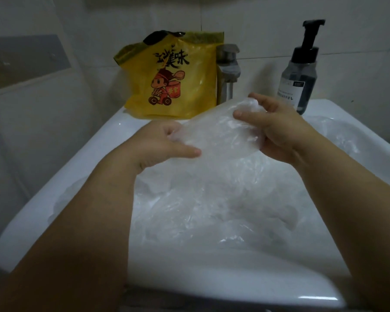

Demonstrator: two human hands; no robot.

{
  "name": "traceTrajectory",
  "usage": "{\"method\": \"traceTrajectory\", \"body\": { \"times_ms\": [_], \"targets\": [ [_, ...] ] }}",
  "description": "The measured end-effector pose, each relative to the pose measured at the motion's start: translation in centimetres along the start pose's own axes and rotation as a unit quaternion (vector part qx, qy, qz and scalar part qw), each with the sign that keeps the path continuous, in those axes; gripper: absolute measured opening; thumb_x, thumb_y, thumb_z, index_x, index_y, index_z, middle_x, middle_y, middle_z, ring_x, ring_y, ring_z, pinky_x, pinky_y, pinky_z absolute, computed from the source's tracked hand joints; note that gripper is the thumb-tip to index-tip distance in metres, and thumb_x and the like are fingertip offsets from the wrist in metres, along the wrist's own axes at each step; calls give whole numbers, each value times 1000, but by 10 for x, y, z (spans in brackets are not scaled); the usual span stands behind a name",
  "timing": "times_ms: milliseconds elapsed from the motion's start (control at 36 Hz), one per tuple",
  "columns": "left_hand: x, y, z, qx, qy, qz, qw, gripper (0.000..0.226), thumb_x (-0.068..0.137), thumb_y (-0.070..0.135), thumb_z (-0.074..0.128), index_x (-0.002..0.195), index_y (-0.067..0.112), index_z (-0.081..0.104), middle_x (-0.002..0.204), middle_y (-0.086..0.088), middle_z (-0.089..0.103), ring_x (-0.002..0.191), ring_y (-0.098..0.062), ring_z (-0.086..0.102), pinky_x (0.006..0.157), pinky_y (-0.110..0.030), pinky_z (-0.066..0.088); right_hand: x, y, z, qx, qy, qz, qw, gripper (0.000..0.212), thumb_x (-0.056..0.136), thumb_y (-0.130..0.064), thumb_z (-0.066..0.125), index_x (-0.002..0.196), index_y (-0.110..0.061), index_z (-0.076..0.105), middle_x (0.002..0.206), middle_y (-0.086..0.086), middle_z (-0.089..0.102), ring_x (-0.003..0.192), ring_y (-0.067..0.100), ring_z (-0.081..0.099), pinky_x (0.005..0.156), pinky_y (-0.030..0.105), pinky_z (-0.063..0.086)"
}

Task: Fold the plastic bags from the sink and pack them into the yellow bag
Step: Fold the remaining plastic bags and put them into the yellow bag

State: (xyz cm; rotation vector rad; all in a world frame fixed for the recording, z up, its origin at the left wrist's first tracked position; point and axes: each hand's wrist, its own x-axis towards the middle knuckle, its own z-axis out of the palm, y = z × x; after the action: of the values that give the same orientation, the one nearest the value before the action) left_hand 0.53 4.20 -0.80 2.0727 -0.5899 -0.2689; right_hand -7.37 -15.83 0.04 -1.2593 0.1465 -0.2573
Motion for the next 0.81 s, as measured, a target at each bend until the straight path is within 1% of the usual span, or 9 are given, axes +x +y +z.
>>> {"method": "traceTrajectory", "body": {
  "times_ms": [83,167,222,278,389,500,583,722,806],
  "targets": [
    [2,0,5,-7,-13,-4,1000,18,69,22,85,78,23,70,65,16,68,64,1,61,57,-16,45,2,-2,2,66,-6,16,998,104,62,-27,82,149,-13,28,139,14,50,107,29,64,76,41,58],
    [3,4,11,-89,-12,-5,996,15,75,19,80,80,21,67,65,15,66,63,2,60,54,-15,47,0,-1,4,134,-34,47,989,90,64,-53,73,140,-13,45,130,14,60,116,38,59,87,59,50],
    [4,7,13,-156,-10,-5,988,19,76,18,78,93,15,70,79,10,71,73,-3,63,60,-18,47,1,5,5,143,-21,76,987,108,56,-58,71,147,-18,32,136,15,54,124,43,49,88,67,45],
    [5,9,16,-189,4,-10,982,30,78,19,77,106,10,70,95,1,73,82,-9,65,65,-20,48,-1,12,13,99,-45,103,989,107,58,-56,69,149,-17,28,142,13,48,131,40,43,96,64,40],
    [1,13,21,-164,-36,-10,986,17,78,20,76,93,22,68,79,13,73,72,1,68,62,-18,53,0,22,26,15,-40,49,998,40,82,-19,68,119,-8,60,118,13,67,108,29,65,99,45,48],
    [-3,16,19,-202,-107,-38,973,46,65,37,75,108,21,66,86,9,74,82,-5,71,66,-18,55,5,20,23,47,-16,-4,999,35,89,-5,59,123,-2,59,114,15,68,98,27,67,81,34,56],
    [-3,16,20,-192,-91,-42,976,19,80,19,73,98,20,67,77,9,72,67,-1,67,56,-14,51,6,17,22,63,-26,-31,997,42,87,-15,62,128,-7,56,111,8,69,99,23,67,80,33,53],
    [-3,21,30,-248,-65,-16,966,13,82,8,71,93,14,69,75,4,69,59,-2,62,48,-12,45,3,17,18,0,-199,38,979,72,76,-61,56,135,-21,48,129,2,62,124,23,55,111,49,27],
    [-5,21,36,-217,-92,2,972,18,83,-2,67,89,14,69,69,4,70,58,-3,63,48,-12,45,0,34,25,-130,-225,90,962,48,76,-52,63,112,-21,62,109,-1,68,110,17,59,107,42,31]
  ]
}}
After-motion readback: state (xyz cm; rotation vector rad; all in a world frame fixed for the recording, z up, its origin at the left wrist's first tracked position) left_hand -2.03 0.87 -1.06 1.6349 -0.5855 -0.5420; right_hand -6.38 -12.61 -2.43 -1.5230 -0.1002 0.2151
